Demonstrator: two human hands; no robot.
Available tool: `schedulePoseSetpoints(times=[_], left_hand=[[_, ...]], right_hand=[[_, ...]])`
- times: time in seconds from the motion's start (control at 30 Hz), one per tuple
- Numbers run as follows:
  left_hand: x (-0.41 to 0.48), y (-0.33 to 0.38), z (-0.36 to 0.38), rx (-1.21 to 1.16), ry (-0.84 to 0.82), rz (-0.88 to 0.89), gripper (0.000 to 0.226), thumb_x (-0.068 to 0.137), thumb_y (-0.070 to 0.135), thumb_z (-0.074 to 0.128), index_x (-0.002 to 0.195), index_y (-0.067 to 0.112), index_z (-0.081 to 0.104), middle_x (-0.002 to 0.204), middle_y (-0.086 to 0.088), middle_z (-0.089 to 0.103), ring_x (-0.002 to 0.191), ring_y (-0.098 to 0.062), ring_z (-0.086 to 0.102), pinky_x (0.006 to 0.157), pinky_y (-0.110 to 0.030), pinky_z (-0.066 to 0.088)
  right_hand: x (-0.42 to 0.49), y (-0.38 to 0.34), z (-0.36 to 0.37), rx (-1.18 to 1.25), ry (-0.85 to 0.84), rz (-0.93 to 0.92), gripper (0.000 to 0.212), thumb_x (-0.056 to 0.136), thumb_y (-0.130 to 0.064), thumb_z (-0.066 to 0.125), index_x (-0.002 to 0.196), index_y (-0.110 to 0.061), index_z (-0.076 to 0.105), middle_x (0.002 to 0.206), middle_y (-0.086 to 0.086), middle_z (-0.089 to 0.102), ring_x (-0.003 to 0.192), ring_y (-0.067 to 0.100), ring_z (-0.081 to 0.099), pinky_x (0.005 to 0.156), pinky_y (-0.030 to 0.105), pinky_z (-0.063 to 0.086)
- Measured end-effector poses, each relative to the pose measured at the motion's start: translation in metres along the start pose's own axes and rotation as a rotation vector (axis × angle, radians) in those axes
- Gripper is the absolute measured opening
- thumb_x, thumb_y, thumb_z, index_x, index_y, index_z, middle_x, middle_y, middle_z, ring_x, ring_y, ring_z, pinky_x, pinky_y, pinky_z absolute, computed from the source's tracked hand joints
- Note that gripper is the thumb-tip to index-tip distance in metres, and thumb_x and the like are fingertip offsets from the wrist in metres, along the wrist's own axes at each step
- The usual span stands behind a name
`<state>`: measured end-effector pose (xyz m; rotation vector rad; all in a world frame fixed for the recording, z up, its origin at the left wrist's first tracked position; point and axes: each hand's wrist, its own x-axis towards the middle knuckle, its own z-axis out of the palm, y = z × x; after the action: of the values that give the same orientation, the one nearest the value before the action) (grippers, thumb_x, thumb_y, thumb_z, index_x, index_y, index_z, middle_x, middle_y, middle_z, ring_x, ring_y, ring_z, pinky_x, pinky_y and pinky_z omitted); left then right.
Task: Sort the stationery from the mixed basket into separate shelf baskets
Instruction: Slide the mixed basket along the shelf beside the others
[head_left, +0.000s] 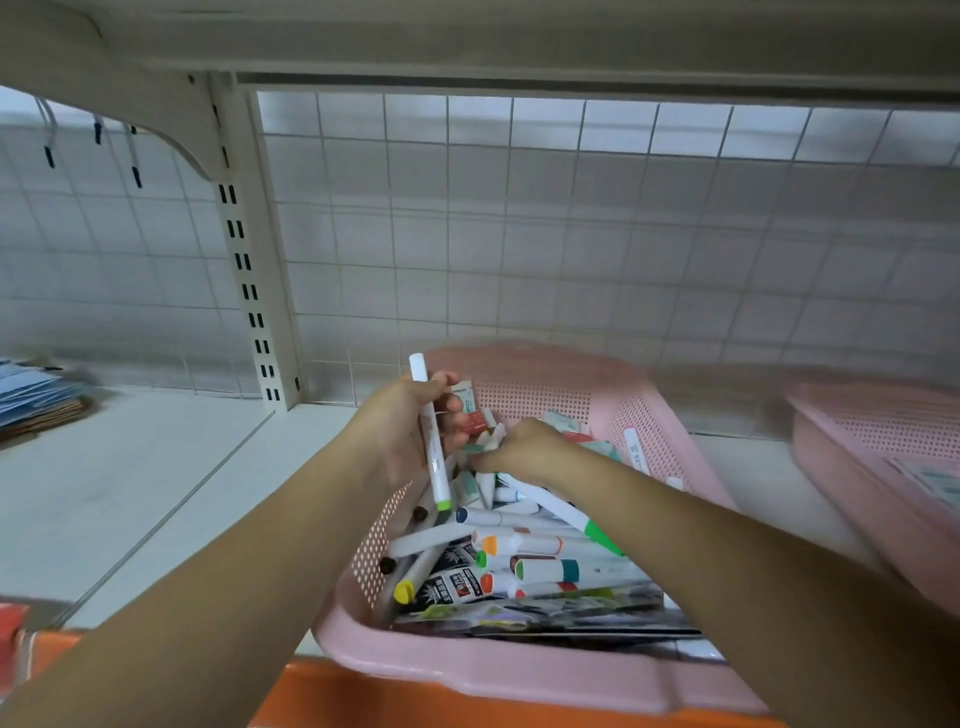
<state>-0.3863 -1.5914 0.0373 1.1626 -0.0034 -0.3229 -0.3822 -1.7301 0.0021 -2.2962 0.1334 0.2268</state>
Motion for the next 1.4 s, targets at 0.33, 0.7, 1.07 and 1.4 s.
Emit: schedulePoseSetpoints(times=[0.33, 0.7, 1.07, 1.4], left_hand=[[-0.005, -0.001, 0.002, 0.059, -0.184, 0.003, 0.029, 0.098, 0.012, 0.040, 0.123, 0.010, 0.053, 0.109, -0.018, 0.065, 0.076, -0.025, 0.069, 0.062, -0.034, 0.058], [-0.003, -0.002, 0.000, 0.139, -0.024, 0.006, 0.016, 0.098, 0.011, 0.042, 0.111, 0.006, 0.050, 0.065, -0.006, 0.057, 0.050, -0.016, 0.056, 0.050, -0.028, 0.049], [0.000, -0.007, 0.002, 0.254, 0.003, 0.074, 0.012, 0.096, 0.015, 0.049, 0.104, 0.006, 0.047, 0.058, -0.004, 0.041, 0.044, -0.013, 0.036, 0.037, -0.018, 0.032], [-0.002, -0.004, 0.000, 0.118, -0.011, 0.036, 0.007, 0.096, 0.014, 0.048, 0.097, 0.007, 0.048, 0.062, -0.008, 0.052, 0.045, -0.016, 0.057, 0.045, -0.025, 0.052]], right_hand=[[-0.025, -0.021, -0.025, 0.496, 0.163, -0.322, 0.016, 0.086, -0.010, 0.064, 0.071, -0.016, 0.062, 0.052, -0.006, 0.055, 0.047, 0.004, 0.048, 0.046, 0.014, 0.037], [-0.016, -0.006, -0.021, -0.040, 0.319, -0.268, 0.026, 0.098, -0.025, 0.044, 0.110, -0.010, 0.061, 0.099, 0.005, 0.063, 0.085, 0.019, 0.056, 0.075, 0.028, 0.043], [-0.008, -0.005, -0.003, -0.031, -0.016, -0.035, 0.015, 0.082, -0.021, 0.066, 0.072, -0.019, 0.055, 0.070, -0.004, 0.051, 0.063, 0.008, 0.048, 0.053, 0.021, 0.035], [-0.024, -0.026, -0.026, 0.535, 0.275, -0.275, 0.039, 0.081, 0.004, 0.065, 0.117, -0.006, 0.054, 0.104, 0.011, 0.063, 0.081, 0.016, 0.059, 0.062, 0.016, 0.046]])
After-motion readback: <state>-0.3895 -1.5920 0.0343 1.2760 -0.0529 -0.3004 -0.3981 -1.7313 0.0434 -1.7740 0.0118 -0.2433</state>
